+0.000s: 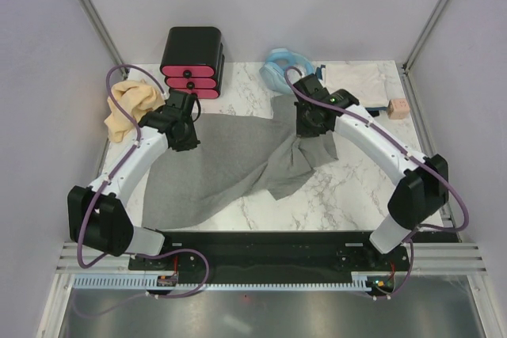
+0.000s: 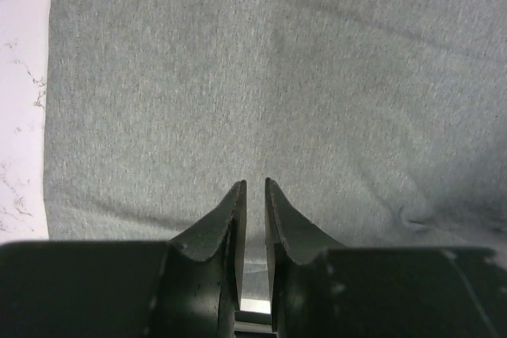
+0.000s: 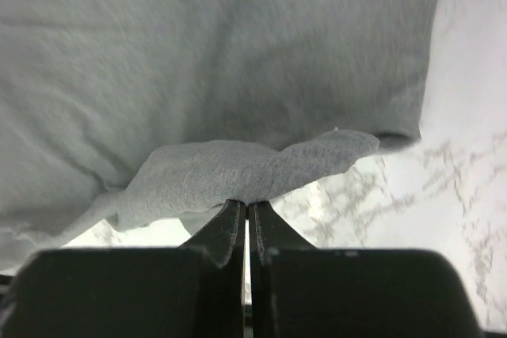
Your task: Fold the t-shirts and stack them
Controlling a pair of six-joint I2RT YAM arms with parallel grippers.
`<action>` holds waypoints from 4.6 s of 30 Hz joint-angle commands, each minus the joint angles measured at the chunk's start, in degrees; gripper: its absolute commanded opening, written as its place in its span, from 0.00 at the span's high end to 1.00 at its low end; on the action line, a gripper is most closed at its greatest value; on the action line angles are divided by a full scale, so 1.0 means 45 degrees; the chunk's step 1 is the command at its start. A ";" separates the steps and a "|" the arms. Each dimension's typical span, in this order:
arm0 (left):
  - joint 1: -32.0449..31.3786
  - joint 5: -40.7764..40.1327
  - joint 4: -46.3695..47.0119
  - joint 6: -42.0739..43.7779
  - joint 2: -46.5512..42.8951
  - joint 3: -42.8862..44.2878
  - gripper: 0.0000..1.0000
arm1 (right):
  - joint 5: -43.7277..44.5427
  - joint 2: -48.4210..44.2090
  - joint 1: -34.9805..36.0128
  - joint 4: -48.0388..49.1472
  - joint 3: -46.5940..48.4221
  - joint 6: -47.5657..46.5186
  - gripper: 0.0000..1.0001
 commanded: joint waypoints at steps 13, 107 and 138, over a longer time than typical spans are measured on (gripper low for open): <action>-0.0057 0.0070 -0.0059 0.0126 -0.0665 0.0018 0.78 | -0.1156 0.3841 -0.0091 0.0721 0.4654 -0.1626 0.45; -0.0057 0.0851 0.0019 0.0086 -0.0586 0.0369 0.79 | -0.2151 -0.5687 -0.1479 -0.5666 -0.3294 0.1457 1.00; -0.0038 0.1105 0.0371 0.0731 -0.0841 0.0409 0.79 | -0.0707 -1.0061 0.2605 -0.6585 -0.4681 0.8392 1.00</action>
